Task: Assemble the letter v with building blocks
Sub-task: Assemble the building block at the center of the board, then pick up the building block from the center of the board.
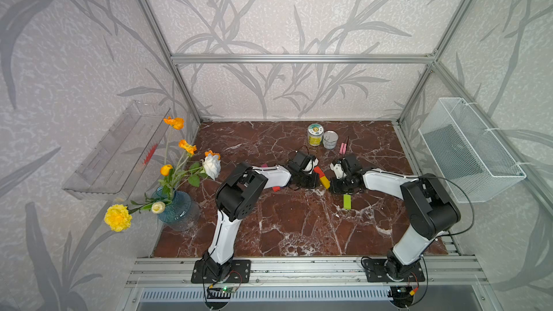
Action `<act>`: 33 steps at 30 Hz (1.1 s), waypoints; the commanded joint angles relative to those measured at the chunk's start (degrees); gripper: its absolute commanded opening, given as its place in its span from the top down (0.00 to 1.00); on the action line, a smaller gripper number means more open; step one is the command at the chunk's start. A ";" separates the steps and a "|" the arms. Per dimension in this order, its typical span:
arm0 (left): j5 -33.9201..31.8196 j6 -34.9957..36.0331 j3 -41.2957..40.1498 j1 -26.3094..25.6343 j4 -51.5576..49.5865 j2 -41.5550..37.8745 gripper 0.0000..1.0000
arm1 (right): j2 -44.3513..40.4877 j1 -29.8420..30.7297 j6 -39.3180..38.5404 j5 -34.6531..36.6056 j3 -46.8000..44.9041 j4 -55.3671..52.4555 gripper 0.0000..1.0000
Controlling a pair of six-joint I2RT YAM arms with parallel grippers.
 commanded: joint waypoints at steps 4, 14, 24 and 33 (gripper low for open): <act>-0.80 1.28 -5.59 -0.57 5.79 -6.25 1.00 | -7.32 -0.22 -2.40 3.55 -2.09 -2.54 0.98; -16.04 10.24 -16.27 -0.69 2.50 -27.62 0.65 | -19.48 5.54 -7.61 6.59 -4.22 2.48 0.63; -32.20 11.25 -30.26 -0.19 -0.52 -56.07 0.30 | -19.01 13.92 -12.22 7.37 -0.47 6.57 0.41; -39.12 10.91 -33.41 1.25 -11.69 -69.80 0.24 | -16.70 18.07 -14.32 7.40 1.67 9.73 0.33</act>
